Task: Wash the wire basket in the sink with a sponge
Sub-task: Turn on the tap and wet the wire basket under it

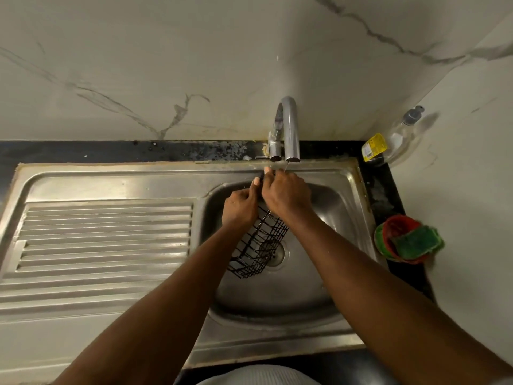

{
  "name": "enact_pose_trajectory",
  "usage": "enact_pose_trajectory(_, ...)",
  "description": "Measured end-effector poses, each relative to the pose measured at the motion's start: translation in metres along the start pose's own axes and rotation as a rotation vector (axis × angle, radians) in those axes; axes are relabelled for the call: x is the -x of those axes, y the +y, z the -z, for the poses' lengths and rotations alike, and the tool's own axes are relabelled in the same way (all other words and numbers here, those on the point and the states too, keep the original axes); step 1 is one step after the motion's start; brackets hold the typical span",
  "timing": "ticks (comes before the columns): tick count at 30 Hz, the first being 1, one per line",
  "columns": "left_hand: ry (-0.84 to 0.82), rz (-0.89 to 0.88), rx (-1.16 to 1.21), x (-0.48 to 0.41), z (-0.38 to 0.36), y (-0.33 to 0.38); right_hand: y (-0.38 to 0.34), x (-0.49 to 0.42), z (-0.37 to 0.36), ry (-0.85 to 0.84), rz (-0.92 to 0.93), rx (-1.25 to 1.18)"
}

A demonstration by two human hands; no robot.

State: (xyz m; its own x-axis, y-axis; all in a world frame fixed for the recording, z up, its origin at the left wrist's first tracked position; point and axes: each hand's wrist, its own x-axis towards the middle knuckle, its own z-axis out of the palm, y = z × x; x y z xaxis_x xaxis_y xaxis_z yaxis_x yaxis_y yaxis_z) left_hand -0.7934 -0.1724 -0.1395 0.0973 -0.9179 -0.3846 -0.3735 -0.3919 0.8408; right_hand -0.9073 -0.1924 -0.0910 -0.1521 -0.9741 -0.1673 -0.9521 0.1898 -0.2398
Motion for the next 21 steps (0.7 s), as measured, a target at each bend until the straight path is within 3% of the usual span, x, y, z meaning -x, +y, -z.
enact_pose_trajectory(7,0.127,0.047,-0.032,0.021,0.001,-0.017,0.009,-0.032,0.019,-0.507,-0.227,-0.309)
enact_pose_trajectory(9,0.176,0.064,-0.016,0.024,0.001,-0.017,0.023,-0.037,0.014,-0.583,-0.285,-0.37)
enact_pose_trajectory(15,0.253,0.055,-0.001,0.023,0.004,-0.012,0.018,-0.035,-0.002,-0.495,-0.292,-0.534)
enact_pose_trajectory(18,0.301,0.071,0.067,0.017,0.006,-0.008,0.006,-0.029,0.005,-0.413,-0.274,-0.448)
enact_pose_trajectory(21,0.319,0.108,0.068,0.014,0.006,-0.005,-0.012,-0.015,0.003,-0.328,-0.124,-0.233)
